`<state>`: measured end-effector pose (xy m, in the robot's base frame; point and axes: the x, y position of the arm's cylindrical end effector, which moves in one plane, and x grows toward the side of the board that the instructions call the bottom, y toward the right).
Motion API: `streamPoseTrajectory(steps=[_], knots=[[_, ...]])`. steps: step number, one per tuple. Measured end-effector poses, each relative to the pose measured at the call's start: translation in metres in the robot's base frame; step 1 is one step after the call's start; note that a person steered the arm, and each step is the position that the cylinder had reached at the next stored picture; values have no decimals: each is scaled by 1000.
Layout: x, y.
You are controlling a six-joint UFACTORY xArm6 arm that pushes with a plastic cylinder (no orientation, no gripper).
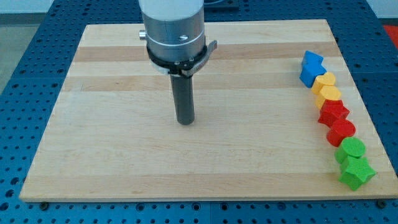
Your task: Place yellow hexagon to the left of red star
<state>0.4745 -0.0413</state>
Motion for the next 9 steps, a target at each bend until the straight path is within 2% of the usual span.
streamPoseTrajectory(steps=[2, 3, 4, 5, 6, 7, 9], knots=[[-108, 2], [-166, 20], [-209, 82], [-220, 201], [-214, 314], [-174, 386], [-76, 378]])
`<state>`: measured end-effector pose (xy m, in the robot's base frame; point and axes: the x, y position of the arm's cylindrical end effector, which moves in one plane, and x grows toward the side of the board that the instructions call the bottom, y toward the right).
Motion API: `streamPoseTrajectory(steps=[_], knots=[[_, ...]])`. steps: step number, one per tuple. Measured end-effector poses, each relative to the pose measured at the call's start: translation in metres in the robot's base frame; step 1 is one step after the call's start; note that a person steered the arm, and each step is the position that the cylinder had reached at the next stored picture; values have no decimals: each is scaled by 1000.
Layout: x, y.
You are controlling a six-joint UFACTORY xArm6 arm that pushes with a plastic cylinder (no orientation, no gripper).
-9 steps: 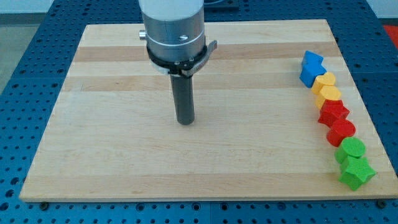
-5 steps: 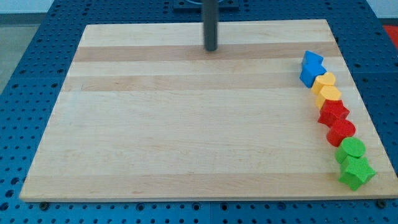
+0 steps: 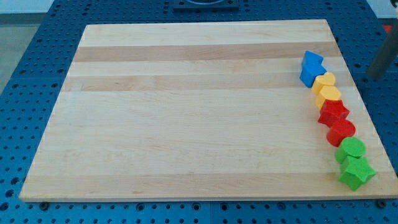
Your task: Place yellow hexagon to the left of red star
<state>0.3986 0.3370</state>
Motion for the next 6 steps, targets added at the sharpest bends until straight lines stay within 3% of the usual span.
streamPoseTrajectory(steps=[1, 2, 4, 6], knots=[[31, 0], [35, -21], [35, -113], [38, -242]])
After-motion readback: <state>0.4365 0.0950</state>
